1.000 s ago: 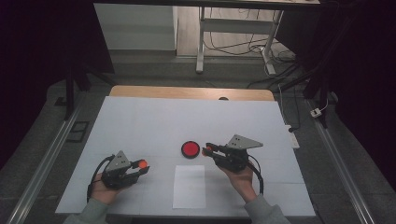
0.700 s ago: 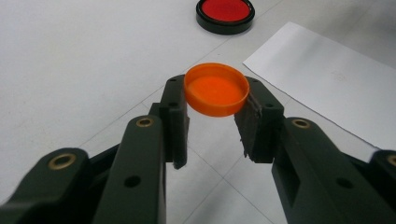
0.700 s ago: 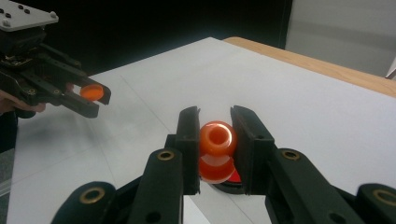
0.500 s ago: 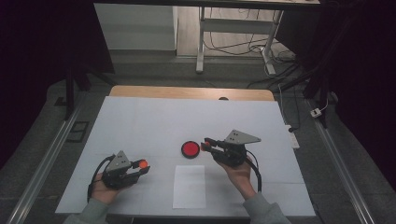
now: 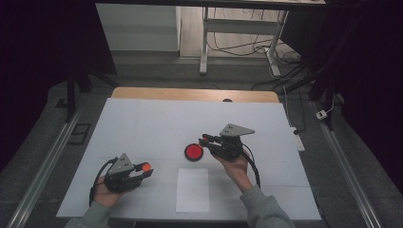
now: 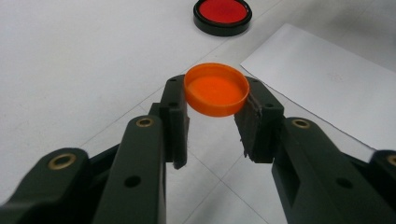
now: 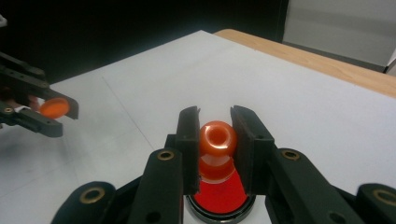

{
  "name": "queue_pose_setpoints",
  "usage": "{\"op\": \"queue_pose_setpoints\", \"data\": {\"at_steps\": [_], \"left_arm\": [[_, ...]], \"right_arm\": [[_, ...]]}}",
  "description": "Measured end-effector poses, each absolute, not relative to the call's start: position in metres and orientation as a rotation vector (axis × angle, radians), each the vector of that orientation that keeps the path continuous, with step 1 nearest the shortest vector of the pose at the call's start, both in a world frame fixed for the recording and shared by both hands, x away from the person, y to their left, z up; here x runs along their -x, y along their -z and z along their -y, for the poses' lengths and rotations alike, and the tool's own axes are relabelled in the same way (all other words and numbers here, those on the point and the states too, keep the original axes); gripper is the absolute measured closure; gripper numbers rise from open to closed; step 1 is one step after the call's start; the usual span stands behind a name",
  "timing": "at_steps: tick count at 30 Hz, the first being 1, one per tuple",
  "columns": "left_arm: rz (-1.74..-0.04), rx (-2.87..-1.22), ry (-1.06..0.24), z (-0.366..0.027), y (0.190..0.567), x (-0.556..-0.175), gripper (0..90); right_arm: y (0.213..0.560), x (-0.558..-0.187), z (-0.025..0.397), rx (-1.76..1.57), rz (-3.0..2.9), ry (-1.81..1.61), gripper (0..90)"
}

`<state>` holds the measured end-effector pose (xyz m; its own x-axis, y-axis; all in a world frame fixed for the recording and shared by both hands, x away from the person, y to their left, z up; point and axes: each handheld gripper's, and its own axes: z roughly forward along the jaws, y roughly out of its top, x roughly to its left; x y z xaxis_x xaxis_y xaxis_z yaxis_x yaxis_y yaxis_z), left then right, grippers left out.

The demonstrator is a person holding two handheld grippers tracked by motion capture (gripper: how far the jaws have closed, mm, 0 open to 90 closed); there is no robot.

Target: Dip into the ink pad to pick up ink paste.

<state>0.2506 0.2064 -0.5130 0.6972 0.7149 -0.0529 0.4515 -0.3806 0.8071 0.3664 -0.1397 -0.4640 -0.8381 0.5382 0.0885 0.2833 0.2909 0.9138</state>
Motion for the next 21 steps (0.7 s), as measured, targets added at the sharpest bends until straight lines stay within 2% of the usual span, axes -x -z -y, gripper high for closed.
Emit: {"op": "queue_pose_setpoints", "data": {"at_steps": [21], "left_arm": [[-0.892, -2.042, -0.378, -0.206, 0.513, -0.251, 64.8]], "right_arm": [[0.486, -0.389, 0.118, -0.804, -2.383, -1.462, 72.0]]}}
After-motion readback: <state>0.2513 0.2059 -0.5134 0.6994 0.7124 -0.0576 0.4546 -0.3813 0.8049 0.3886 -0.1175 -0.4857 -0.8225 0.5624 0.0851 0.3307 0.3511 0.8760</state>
